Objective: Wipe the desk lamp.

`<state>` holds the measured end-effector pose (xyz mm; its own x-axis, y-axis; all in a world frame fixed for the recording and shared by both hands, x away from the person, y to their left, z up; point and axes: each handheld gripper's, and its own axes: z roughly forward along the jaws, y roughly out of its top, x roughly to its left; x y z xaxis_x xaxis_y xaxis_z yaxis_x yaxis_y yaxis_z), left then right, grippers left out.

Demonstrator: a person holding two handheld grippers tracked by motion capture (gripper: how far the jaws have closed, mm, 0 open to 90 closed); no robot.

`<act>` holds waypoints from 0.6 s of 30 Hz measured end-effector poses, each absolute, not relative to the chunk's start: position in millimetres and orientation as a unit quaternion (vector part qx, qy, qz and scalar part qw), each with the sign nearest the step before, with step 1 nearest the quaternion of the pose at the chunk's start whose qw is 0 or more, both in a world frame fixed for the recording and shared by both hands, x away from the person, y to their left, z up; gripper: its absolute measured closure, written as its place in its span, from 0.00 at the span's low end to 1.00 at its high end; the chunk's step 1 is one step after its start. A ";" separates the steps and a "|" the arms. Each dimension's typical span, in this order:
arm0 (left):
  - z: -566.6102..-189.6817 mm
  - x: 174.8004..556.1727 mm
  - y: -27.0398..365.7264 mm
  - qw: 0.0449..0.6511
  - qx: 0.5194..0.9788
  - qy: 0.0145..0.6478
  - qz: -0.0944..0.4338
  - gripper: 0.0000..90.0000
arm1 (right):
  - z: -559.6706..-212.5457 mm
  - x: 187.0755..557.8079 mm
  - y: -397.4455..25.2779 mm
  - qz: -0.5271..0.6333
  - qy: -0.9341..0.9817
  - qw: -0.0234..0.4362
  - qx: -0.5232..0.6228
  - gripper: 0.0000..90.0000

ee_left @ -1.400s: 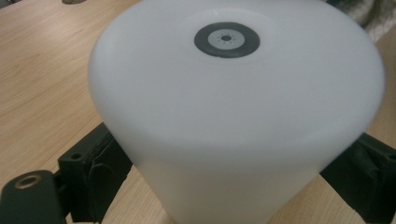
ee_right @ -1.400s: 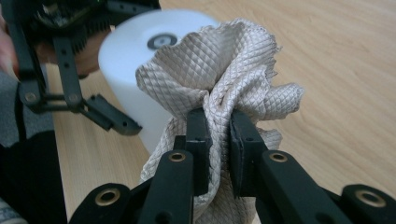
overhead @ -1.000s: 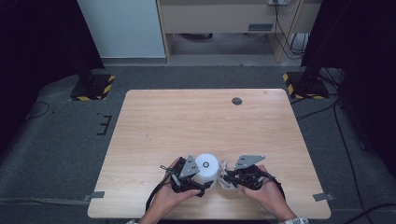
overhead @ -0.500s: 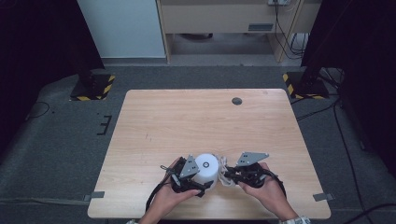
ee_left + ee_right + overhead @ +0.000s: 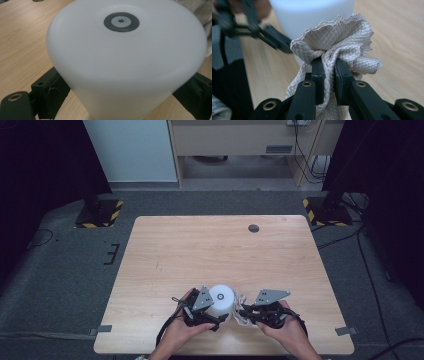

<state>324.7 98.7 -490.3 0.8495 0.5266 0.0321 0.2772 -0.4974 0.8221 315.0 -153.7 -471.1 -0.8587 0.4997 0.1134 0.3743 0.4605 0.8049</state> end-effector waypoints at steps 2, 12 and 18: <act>-490.4 324.6 98.5 0.443 0.854 0.235 0.140 0.08 | -467.9 314.4 -154.2 0.455 0.850 0.072 0.256 0.89; -490.2 324.9 98.8 0.442 0.854 0.235 0.141 0.08 | -480.3 329.8 -151.8 0.442 0.852 0.070 0.272 0.89; -490.0 324.7 99.1 0.442 0.854 0.235 0.141 0.08 | -499.6 324.5 -148.3 0.425 0.861 0.057 0.275 0.89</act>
<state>324.7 99.1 -490.0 0.8498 0.5261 0.0330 0.2774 -0.4996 0.8207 324.5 -148.3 -499.6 -0.8423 0.5216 0.1359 0.4250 0.4877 0.7625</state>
